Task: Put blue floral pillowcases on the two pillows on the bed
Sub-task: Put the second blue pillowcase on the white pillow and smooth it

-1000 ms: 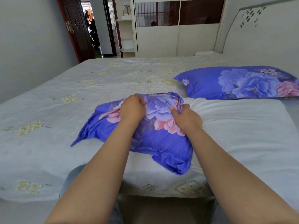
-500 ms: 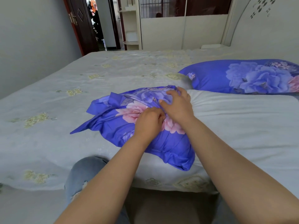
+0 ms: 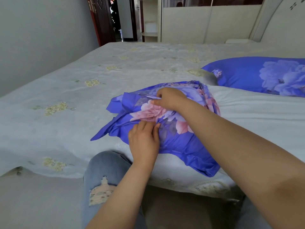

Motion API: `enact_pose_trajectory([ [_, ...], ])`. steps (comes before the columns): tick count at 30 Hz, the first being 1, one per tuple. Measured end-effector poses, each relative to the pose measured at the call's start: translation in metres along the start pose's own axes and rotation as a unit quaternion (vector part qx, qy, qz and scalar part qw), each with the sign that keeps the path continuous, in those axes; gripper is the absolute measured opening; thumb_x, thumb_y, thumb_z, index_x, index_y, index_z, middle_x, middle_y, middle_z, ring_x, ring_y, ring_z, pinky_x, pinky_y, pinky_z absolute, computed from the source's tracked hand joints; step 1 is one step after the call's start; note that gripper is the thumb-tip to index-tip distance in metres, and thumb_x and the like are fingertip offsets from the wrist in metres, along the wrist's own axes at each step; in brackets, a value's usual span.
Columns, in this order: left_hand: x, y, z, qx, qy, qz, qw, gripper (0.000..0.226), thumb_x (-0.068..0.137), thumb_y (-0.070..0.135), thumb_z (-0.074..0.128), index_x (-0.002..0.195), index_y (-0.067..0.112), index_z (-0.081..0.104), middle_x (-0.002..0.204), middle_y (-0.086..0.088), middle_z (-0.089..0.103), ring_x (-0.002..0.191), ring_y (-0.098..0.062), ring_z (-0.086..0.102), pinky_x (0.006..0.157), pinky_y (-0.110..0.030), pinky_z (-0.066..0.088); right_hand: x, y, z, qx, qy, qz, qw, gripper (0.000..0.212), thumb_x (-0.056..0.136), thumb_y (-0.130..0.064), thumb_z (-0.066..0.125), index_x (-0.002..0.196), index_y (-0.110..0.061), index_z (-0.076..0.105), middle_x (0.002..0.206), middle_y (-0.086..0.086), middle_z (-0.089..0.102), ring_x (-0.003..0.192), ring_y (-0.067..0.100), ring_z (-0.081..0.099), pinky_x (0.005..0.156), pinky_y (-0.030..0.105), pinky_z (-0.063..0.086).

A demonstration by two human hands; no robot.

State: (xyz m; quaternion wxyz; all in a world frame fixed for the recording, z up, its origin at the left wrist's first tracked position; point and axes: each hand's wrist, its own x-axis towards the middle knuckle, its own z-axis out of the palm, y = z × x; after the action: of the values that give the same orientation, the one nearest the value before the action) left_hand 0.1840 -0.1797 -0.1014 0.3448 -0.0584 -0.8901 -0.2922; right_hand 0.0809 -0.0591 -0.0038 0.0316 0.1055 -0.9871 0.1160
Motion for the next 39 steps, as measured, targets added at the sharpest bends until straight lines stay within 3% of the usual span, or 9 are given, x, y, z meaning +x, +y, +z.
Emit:
enact_pose_trajectory([
  [8, -0.019, 0.027, -0.005, -0.047, -0.029, 0.082, 0.995, 0.027, 0.091, 0.026, 0.045, 0.072, 0.009, 0.056, 0.072, -0.007, 0.054, 0.059, -0.028, 0.05, 0.048, -0.029, 0.036, 0.021, -0.004, 0.015, 0.071, 0.01, -0.019, 0.997, 0.026, 0.09, -0.042, 0.057, 0.087, -0.017, 0.064, 0.09, 0.004, 0.062, 0.091, 0.026, 0.061, 0.068, 0.026, 0.037],
  [12, -0.023, 0.018, -0.002, -0.06, -0.053, 0.064, 0.995, 0.028, 0.091, 0.028, 0.044, 0.078, 0.008, 0.058, 0.078, -0.005, 0.056, 0.058, -0.026, 0.052, 0.047, -0.027, 0.036, 0.028, 0.015, 0.011, 0.178, 0.2, 0.126, 0.955, 0.023, 0.097, -0.038, 0.044, 0.084, -0.02, 0.049, 0.099, 0.013, 0.064, 0.095, 0.031, 0.059, 0.069, 0.031, 0.038],
  [15, -0.018, 0.015, -0.004, -0.097, -0.078, 0.023, 0.992, 0.022, 0.095, 0.027, 0.048, 0.081, 0.012, 0.056, 0.078, 0.002, 0.052, 0.064, -0.022, 0.052, 0.054, -0.027, 0.035, 0.033, 0.024, 0.017, 0.162, 0.148, 0.156, 0.963, 0.03, 0.097, -0.04, 0.044, 0.099, -0.014, 0.057, 0.11, 0.016, 0.063, 0.103, 0.033, 0.057, 0.074, 0.033, 0.039],
  [22, 0.03, -0.01, -0.033, -0.05, -0.03, -0.11, 0.992, 0.031, 0.094, 0.032, 0.047, 0.122, 0.019, 0.049, 0.105, -0.007, 0.065, 0.097, -0.032, 0.06, 0.072, -0.038, 0.044, 0.033, 0.031, 0.024, 0.118, 0.12, 0.115, 0.979, 0.042, 0.093, -0.026, 0.053, 0.131, -0.015, 0.039, 0.127, 0.015, 0.05, 0.11, 0.034, 0.054, 0.077, 0.038, 0.042],
  [26, 0.05, -0.043, -0.036, 0.107, -0.046, -0.121, 0.986, 0.063, 0.084, 0.043, 0.063, 0.135, 0.011, 0.042, 0.127, -0.015, 0.048, 0.114, -0.037, 0.045, 0.089, -0.047, 0.041, 0.029, 0.015, 0.025, -0.036, 0.172, -0.092, 0.98, 0.068, 0.084, -0.004, 0.05, 0.146, -0.026, 0.029, 0.15, 0.0, 0.028, 0.134, 0.024, 0.032, 0.098, 0.036, 0.035],
  [29, 0.047, -0.05, -0.029, 0.139, -0.147, -0.126, 0.971, 0.064, 0.084, 0.044, 0.06, 0.136, 0.011, 0.04, 0.128, -0.016, 0.048, 0.115, -0.037, 0.046, 0.091, -0.045, 0.038, 0.041, 0.005, 0.024, -0.048, 0.092, -0.189, 0.976, 0.05, 0.086, -0.008, 0.045, 0.133, -0.024, 0.05, 0.14, -0.003, 0.049, 0.128, 0.019, 0.044, 0.097, 0.029, 0.033],
  [33, 0.036, -0.044, -0.021, 0.129, -0.115, -0.04, 0.984, 0.06, 0.076, 0.031, 0.068, 0.13, 0.013, 0.048, 0.129, -0.011, 0.05, 0.114, -0.036, 0.048, 0.092, -0.047, 0.04, 0.071, -0.01, 0.012, 0.076, 0.001, -0.077, 0.994, 0.035, 0.098, -0.039, 0.044, 0.112, -0.015, 0.065, 0.118, 0.007, 0.064, 0.11, 0.026, 0.057, 0.089, 0.03, 0.043],
  [36, 0.038, -0.046, -0.015, 0.15, -0.083, 0.008, 0.985, 0.071, 0.075, 0.03, 0.067, 0.138, 0.016, 0.04, 0.138, -0.015, 0.045, 0.125, -0.039, 0.044, 0.103, -0.056, 0.035, 0.088, -0.023, 0.009, 0.005, -0.089, -0.09, 0.992, 0.037, 0.092, -0.035, 0.056, 0.121, -0.014, 0.061, 0.123, 0.006, 0.062, 0.112, 0.024, 0.057, 0.096, 0.031, 0.044],
  [39, 0.04, -0.042, -0.011, 0.184, -0.086, 0.096, 0.974, 0.064, 0.082, 0.03, 0.057, 0.142, 0.022, 0.035, 0.147, -0.012, 0.036, 0.135, -0.038, 0.033, 0.111, -0.056, 0.018, 0.097, -0.038, 0.013, -0.077, -0.217, -0.092, 0.969, 0.011, 0.088, -0.014, 0.053, 0.088, -0.012, 0.063, 0.081, 0.003, 0.062, 0.078, 0.023, 0.054, 0.061, 0.024, 0.047],
])
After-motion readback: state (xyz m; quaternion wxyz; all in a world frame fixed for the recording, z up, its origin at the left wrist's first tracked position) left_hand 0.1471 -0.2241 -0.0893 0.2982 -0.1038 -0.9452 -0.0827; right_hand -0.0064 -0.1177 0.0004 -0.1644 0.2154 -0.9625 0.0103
